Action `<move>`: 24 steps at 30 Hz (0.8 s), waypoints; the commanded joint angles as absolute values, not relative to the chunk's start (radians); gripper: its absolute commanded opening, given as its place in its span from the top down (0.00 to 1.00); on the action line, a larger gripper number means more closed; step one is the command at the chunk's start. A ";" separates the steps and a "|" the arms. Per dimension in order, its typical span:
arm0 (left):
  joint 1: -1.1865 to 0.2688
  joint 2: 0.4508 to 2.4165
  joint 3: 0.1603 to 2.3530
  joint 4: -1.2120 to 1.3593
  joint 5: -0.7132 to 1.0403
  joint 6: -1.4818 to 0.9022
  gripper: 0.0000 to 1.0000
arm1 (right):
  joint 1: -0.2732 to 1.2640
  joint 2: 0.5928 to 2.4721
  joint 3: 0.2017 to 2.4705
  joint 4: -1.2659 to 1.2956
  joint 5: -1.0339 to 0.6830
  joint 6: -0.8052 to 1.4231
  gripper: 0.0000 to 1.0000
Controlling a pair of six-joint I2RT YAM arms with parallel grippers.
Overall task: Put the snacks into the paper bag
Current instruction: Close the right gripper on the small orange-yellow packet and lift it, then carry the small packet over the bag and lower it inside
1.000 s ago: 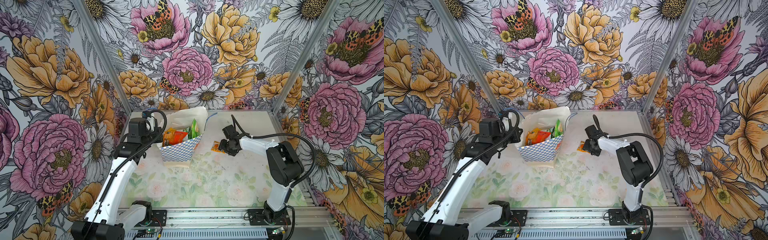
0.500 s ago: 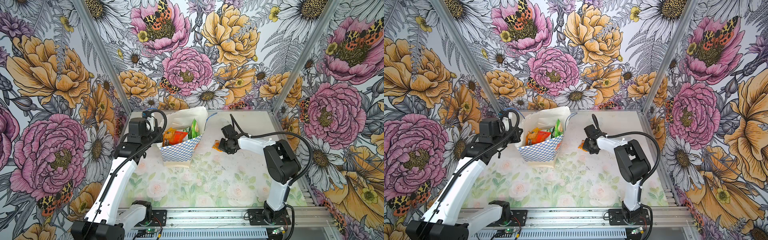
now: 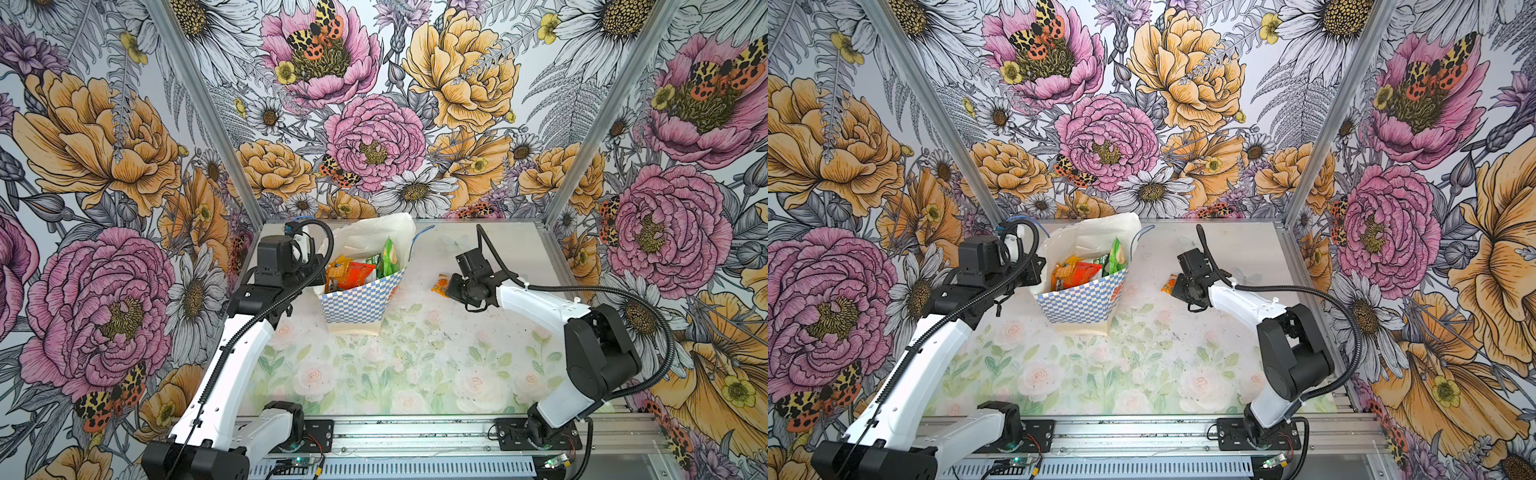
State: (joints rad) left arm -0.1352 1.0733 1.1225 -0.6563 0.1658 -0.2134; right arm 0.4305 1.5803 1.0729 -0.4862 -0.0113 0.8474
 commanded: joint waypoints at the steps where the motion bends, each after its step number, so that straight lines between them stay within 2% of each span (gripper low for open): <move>1: -0.142 1.057 1.136 -0.585 0.163 -0.213 1.00 | 0.425 1.435 1.099 -0.506 0.024 0.812 1.00; 6: -0.141 1.058 1.136 -0.585 0.161 -0.213 1.00 | 0.429 1.286 1.193 -0.583 0.089 0.759 1.00; 12: -0.141 1.060 1.134 -0.584 0.161 -0.213 1.00 | 0.449 1.207 1.300 -0.627 0.130 0.725 1.00; 18: -0.143 1.063 1.135 -0.585 0.161 -0.213 1.00 | 0.562 1.216 1.437 -0.644 0.168 0.671 1.00; 24: -0.143 1.061 1.134 -0.586 0.159 -0.213 1.00 | 0.721 1.321 1.588 -0.642 0.200 0.609 1.00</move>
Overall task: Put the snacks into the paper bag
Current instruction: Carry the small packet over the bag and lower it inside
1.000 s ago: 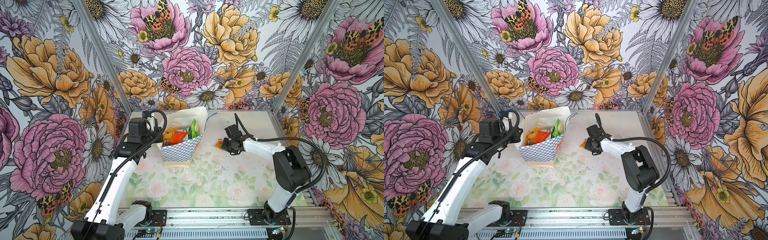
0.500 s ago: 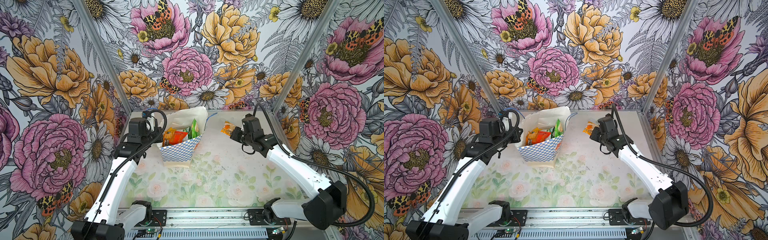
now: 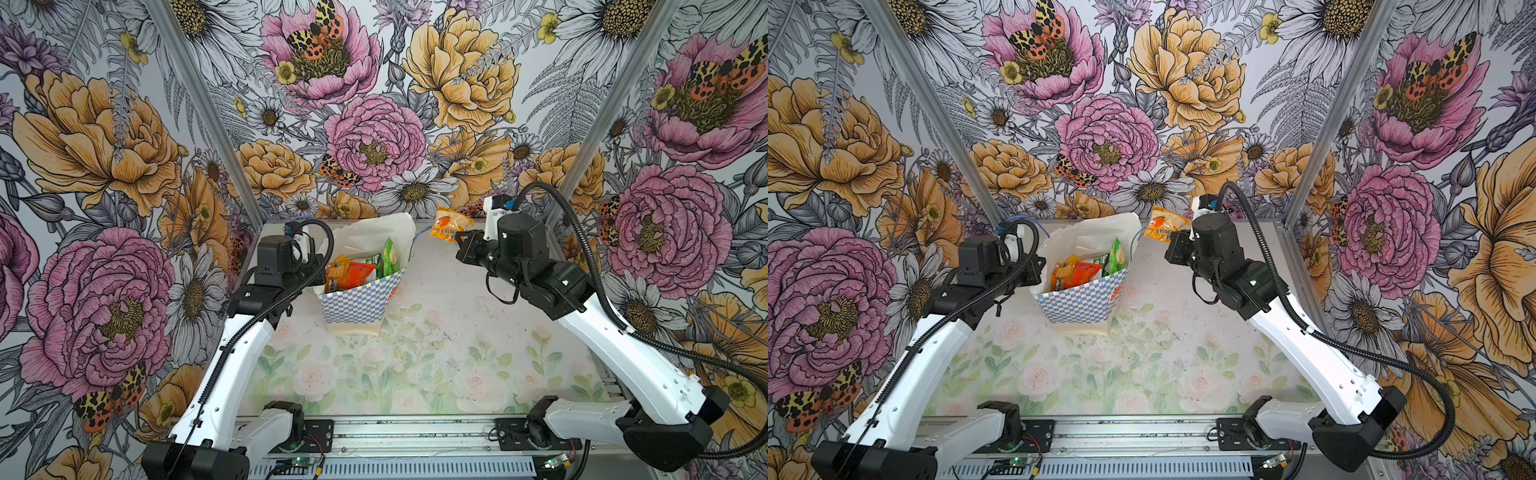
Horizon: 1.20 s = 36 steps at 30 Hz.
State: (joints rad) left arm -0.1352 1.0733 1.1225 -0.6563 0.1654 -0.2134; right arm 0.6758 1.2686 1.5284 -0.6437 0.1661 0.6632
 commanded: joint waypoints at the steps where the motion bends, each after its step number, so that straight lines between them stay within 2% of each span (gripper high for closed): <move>1: -0.142 1.061 1.134 -0.585 0.158 -0.213 1.00 | 0.747 1.356 1.614 -0.643 0.193 0.595 1.00; 6: -0.142 1.062 1.134 -0.585 0.159 -0.211 1.00 | 0.851 1.532 1.770 -0.645 0.157 0.542 1.00; 13: -0.142 1.063 1.135 -0.586 0.159 -0.212 1.00 | 0.899 1.747 1.947 -0.687 0.101 0.531 1.00; 29: -0.143 1.056 1.136 -0.587 0.165 -0.212 1.00 | 0.905 1.975 2.150 -0.792 0.025 0.514 0.99; 33: -0.143 1.057 1.135 -0.586 0.163 -0.212 1.00 | 0.905 2.014 2.215 -0.864 0.042 0.508 0.68; 36: -0.143 1.054 1.135 -0.586 0.159 -0.210 1.00 | 0.905 2.016 2.231 -0.880 0.067 0.505 0.57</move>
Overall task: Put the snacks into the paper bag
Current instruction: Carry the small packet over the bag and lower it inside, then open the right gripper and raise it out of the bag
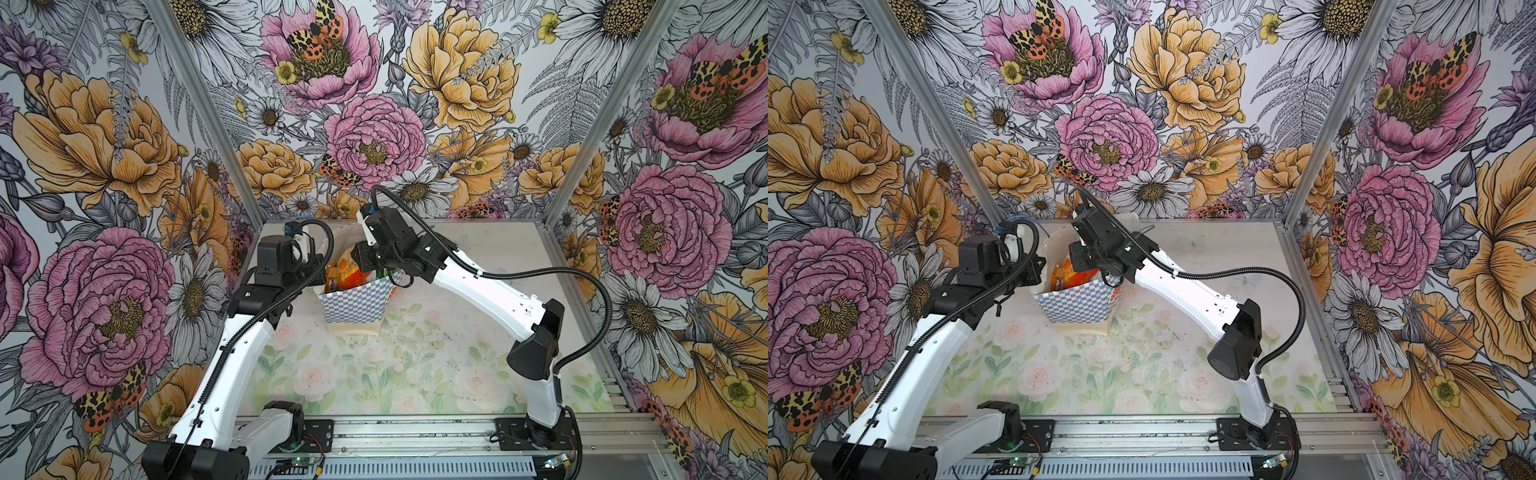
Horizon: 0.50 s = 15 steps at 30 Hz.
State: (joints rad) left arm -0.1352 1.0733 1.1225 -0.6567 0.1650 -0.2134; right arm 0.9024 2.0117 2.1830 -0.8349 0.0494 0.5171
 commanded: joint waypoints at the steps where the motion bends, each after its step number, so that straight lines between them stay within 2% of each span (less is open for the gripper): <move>1: -0.143 1.052 1.135 -0.586 0.157 -0.210 1.00 | 0.904 2.013 2.235 -0.886 0.074 0.504 0.55; 9: -0.144 1.052 1.135 -0.587 0.158 -0.209 1.00 | 0.900 1.950 2.247 -0.950 0.218 0.482 0.48; 15: -0.144 1.052 1.136 -0.586 0.159 -0.209 1.00 | 0.864 1.905 2.231 -0.983 0.212 0.482 0.45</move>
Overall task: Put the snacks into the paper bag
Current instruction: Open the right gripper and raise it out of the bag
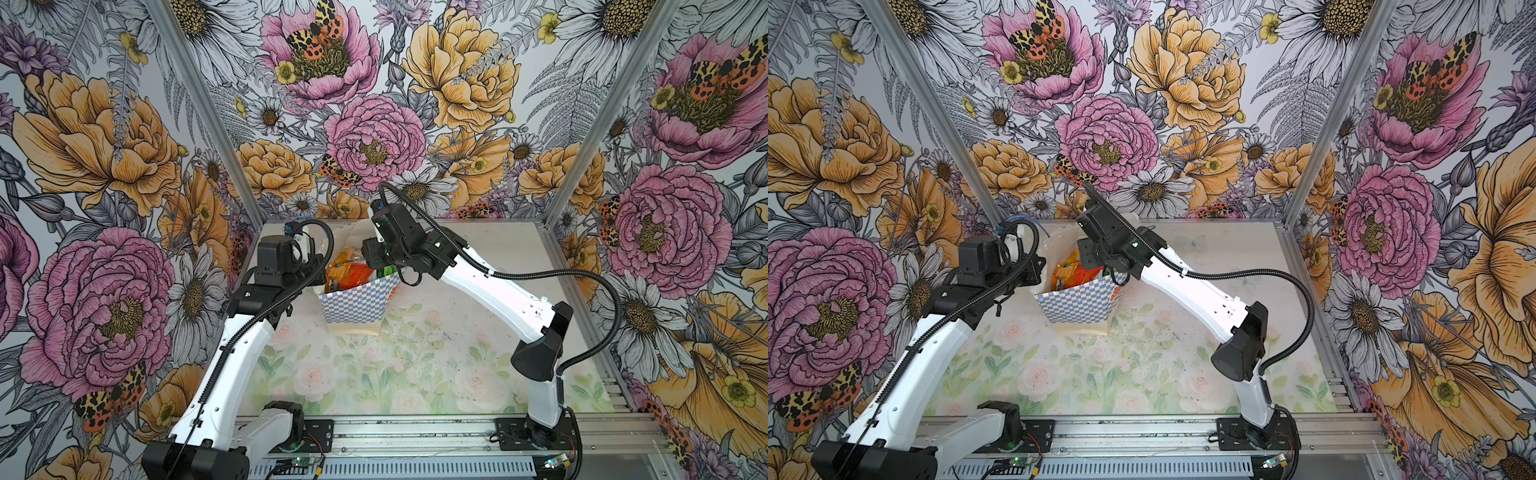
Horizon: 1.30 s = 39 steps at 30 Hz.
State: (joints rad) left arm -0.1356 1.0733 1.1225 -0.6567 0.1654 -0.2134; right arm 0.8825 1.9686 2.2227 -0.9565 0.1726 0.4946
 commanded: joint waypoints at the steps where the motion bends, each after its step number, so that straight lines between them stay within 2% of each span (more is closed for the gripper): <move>1: -0.144 1.052 1.137 -0.586 0.159 -0.211 1.00 | 0.860 1.896 2.225 -0.989 0.222 0.482 0.45; 16: -0.143 1.054 1.136 -0.586 0.164 -0.212 1.00 | 0.767 1.777 2.030 -1.014 0.277 0.537 0.42; 21: -0.143 1.053 1.135 -0.586 0.163 -0.212 1.00 | 0.748 1.768 1.963 -1.012 0.313 0.575 0.36; 31: -0.144 1.054 1.135 -0.587 0.163 -0.212 1.00 | 0.721 1.837 1.954 -0.941 0.224 0.636 0.32; 34: -0.144 1.054 1.136 -0.588 0.164 -0.211 1.00 | 0.720 1.881 1.988 -0.941 0.232 0.638 0.33; 39: -0.144 1.052 1.137 -0.586 0.165 -0.210 1.00 | 0.716 1.919 2.005 -0.942 0.248 0.638 0.46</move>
